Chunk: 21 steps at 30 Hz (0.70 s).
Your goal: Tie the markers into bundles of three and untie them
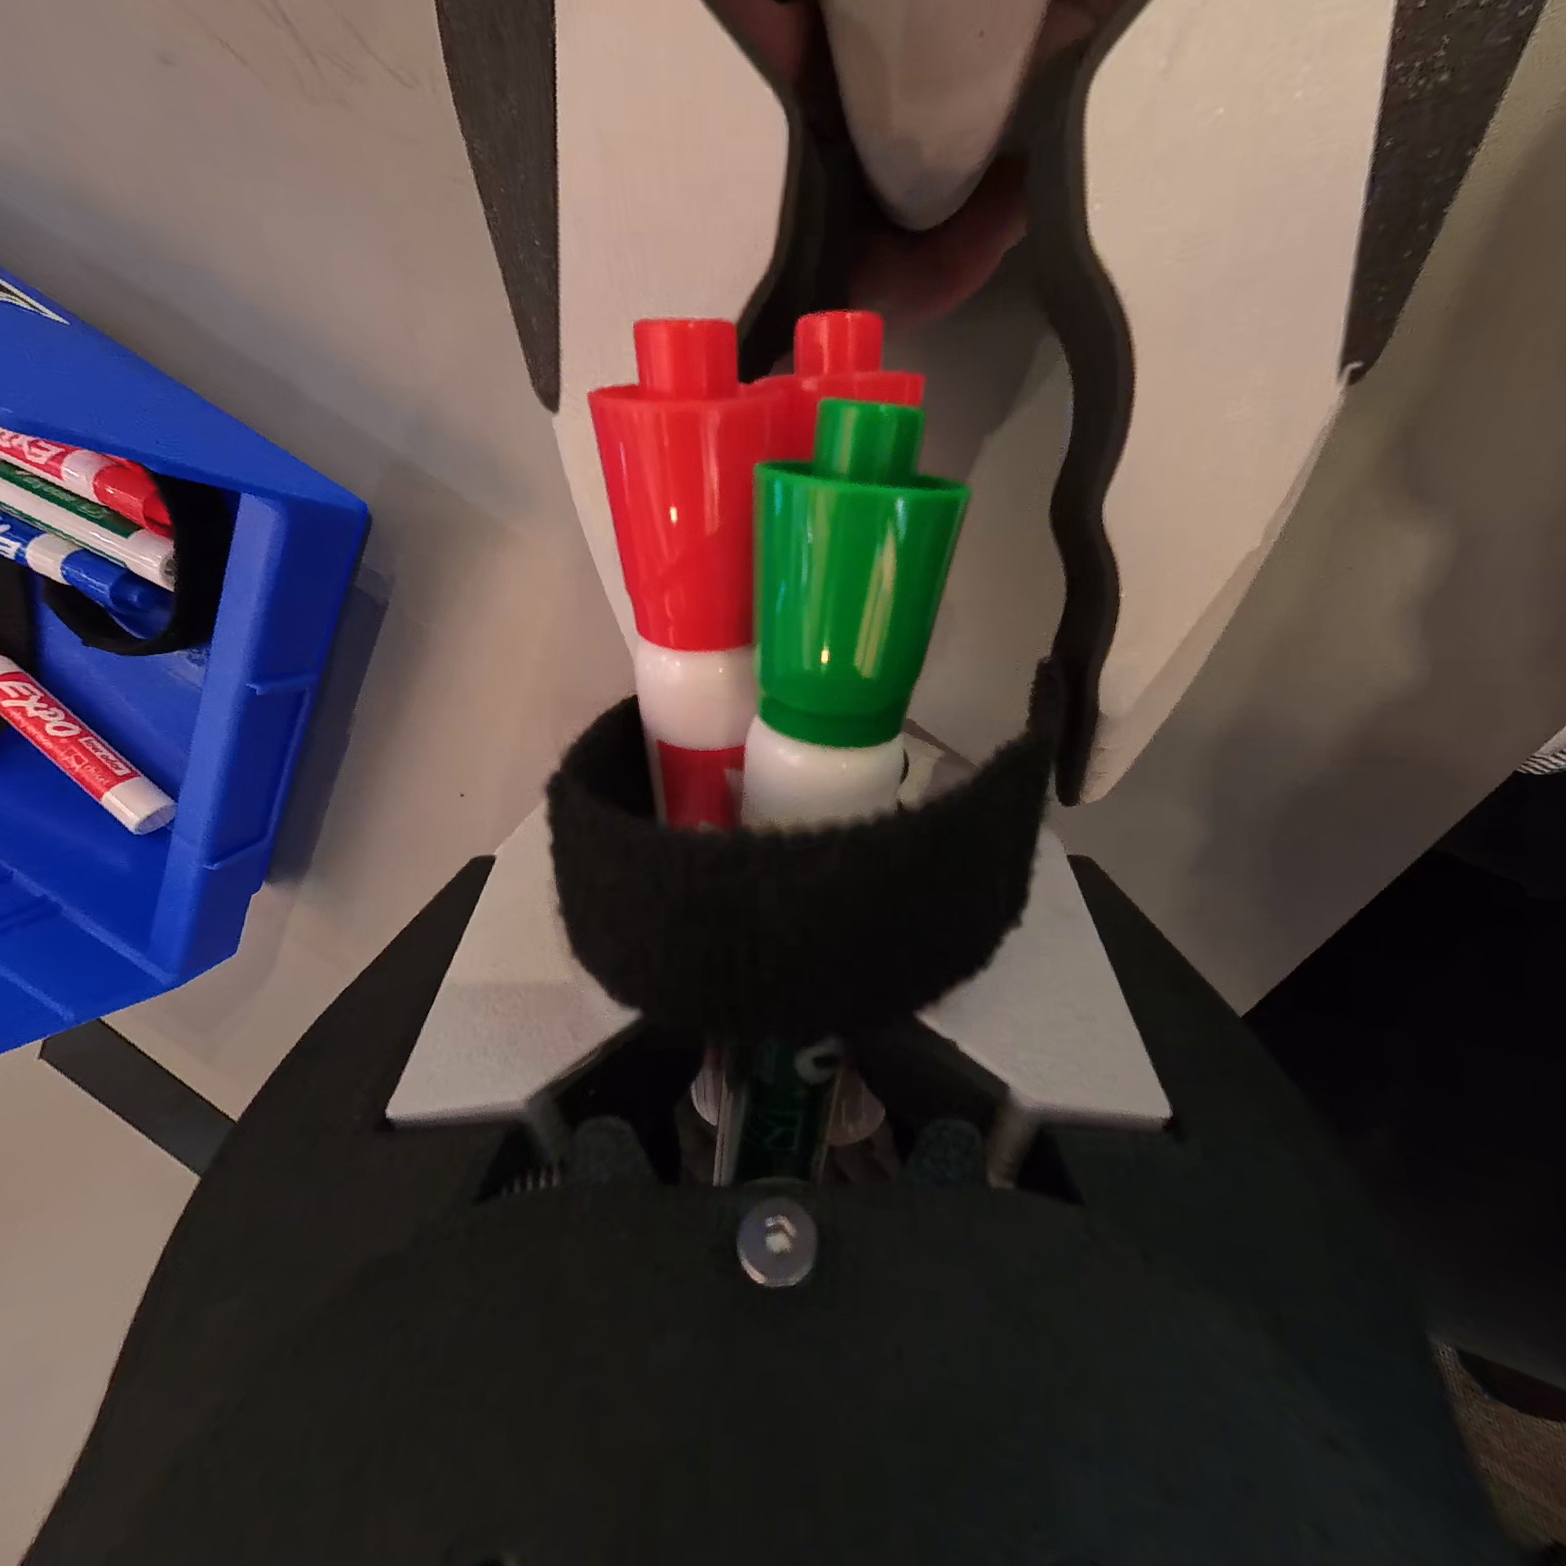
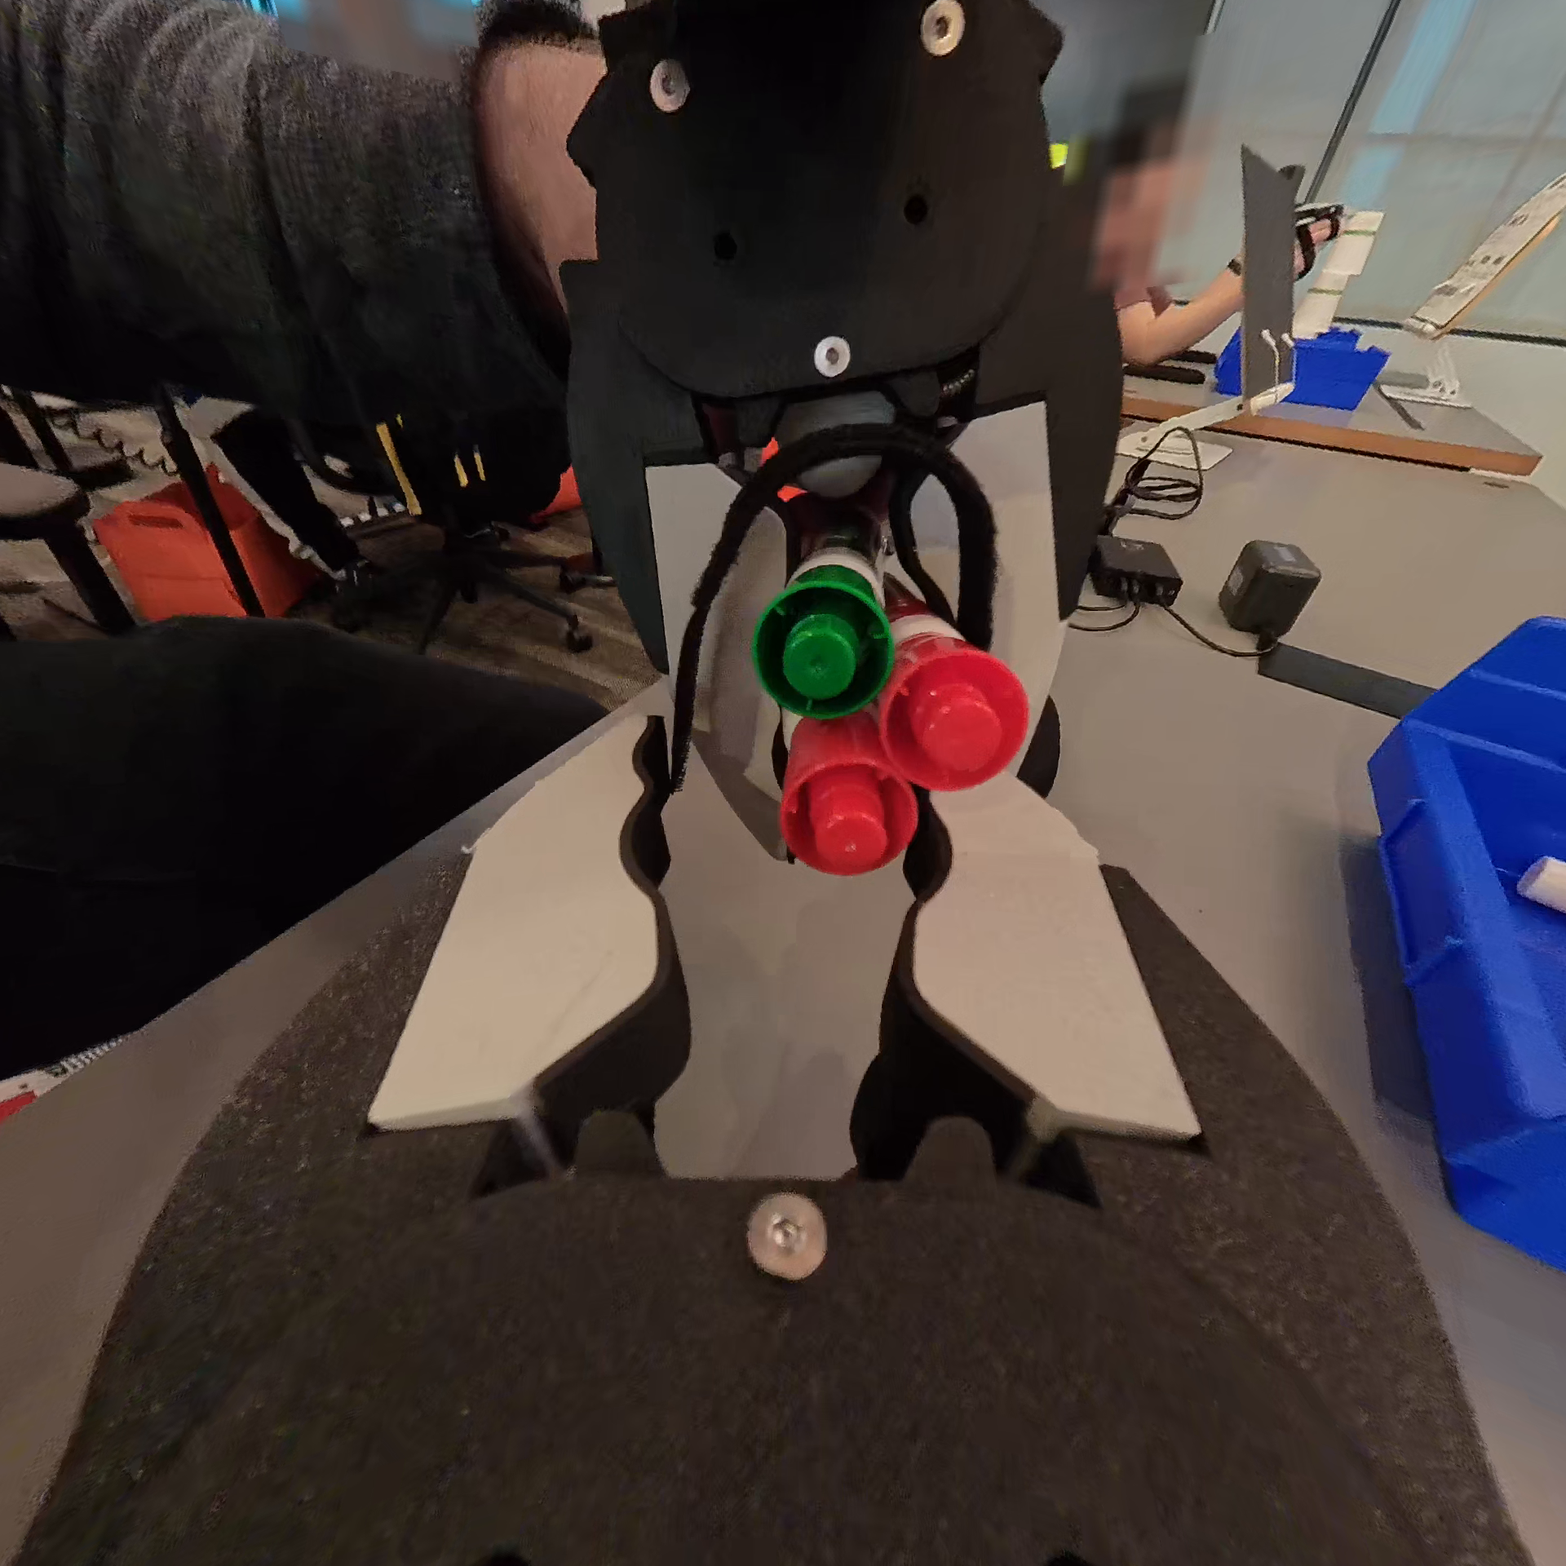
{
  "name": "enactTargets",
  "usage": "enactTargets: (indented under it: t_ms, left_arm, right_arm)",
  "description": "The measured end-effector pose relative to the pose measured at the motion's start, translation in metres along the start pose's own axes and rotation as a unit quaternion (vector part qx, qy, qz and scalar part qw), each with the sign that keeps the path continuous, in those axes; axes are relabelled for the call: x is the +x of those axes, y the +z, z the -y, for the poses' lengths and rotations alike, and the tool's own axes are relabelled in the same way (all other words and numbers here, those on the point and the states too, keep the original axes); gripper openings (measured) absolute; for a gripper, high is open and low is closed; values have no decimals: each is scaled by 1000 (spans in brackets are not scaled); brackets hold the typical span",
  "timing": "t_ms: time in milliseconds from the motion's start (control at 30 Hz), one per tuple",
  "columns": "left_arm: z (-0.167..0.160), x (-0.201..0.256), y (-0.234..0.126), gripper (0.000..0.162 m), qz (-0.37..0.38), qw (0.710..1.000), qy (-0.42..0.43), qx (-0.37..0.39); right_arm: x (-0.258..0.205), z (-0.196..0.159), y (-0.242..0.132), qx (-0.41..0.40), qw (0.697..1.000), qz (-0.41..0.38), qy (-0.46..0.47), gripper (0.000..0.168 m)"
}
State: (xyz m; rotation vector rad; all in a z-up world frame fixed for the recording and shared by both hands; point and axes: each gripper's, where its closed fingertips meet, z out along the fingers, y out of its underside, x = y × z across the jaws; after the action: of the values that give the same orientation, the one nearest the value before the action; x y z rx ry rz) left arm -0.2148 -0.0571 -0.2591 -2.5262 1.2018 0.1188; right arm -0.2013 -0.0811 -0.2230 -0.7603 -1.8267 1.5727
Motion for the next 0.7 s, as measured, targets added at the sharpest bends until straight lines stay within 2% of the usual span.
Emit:
enactTargets:
  t_ms: [167,367,500,700]
  left_arm:
    - [2,0,0,40,1,1000,-1,7]
    - [3,-1,2,41,5,1000,-2,12]
    - [5,-2,3,39,7,1000,-3,18]
    - [5,-6,3,40,18,1000,-6,21]
  right_arm:
    - [3,-4,-1,-23,999,-10,-23,49]
    - [5,-10,-3,-56,997,-11,-53,53]
    - [4,-7,-4,-49,997,-8,-54,53]
    - [4,-9,-5,-64,997,1,-49,68]
